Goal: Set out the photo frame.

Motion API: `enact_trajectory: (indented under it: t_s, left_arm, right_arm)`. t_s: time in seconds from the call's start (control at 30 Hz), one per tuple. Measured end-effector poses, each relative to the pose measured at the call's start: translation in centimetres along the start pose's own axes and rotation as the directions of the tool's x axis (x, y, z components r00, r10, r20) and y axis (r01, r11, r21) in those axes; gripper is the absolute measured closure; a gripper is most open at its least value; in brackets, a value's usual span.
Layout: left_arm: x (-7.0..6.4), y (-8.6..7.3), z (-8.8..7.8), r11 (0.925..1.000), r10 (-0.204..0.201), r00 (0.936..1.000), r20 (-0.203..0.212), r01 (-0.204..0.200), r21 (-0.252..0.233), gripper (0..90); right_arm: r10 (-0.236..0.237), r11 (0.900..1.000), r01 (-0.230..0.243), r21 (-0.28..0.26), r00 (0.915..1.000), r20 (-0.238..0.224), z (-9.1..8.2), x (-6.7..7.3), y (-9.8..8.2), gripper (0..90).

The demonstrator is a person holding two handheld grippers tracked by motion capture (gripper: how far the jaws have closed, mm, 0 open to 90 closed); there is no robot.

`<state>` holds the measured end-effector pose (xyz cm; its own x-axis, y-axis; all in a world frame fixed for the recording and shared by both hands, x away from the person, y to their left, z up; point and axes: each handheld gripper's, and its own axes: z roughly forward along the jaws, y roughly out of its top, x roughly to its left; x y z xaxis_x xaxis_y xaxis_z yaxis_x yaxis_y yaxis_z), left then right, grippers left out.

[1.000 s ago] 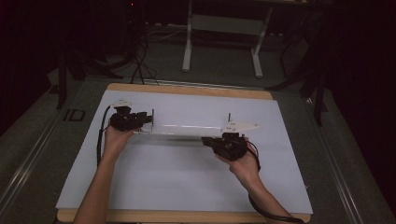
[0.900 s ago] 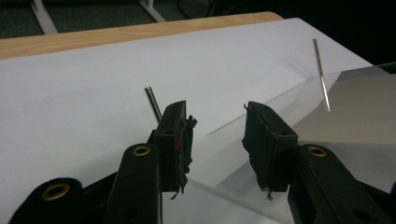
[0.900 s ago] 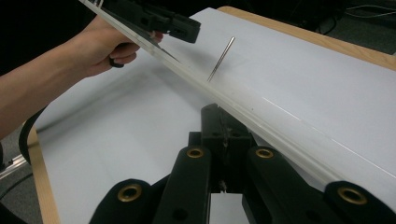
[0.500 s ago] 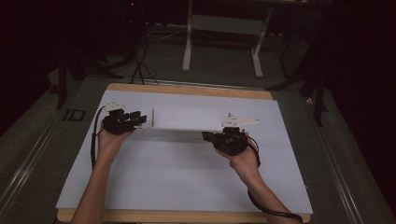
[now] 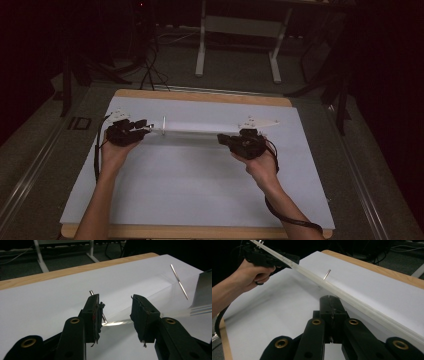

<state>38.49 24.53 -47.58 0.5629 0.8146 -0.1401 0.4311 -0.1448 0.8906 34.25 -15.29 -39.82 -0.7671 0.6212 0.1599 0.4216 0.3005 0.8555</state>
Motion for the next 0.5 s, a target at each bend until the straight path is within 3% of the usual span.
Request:
enact_trajectory:
  t_s: [0.2,0.4,0.5]
  left_arm:
    - [0.2,-0.2,0.0,0.9997,0.016,0.9998,-0.014,-0.015,0.019,55.7]
    - [0.4,-0.7,-0.2,0.9998,0.017,0.9999,-0.001,-0.017,0.013,55.4]
    - [0.4,-1.0,-0.3,0.9991,0.037,0.9993,0.011,-0.037,0.021,55.1]
  right_arm:
    - [0.006,1.0,-0.006,0.003,0.9998,0.016,0.3,-0.7,0.7,90.0]
    - [0.014,1.0,-0.015,0.001,0.9996,0.022,0.5,-1.1,1.2,90.0]
    - [0.019,1.0,-0.019,0.0,0.9995,0.026,0.6,-1.2,1.5,90.0]
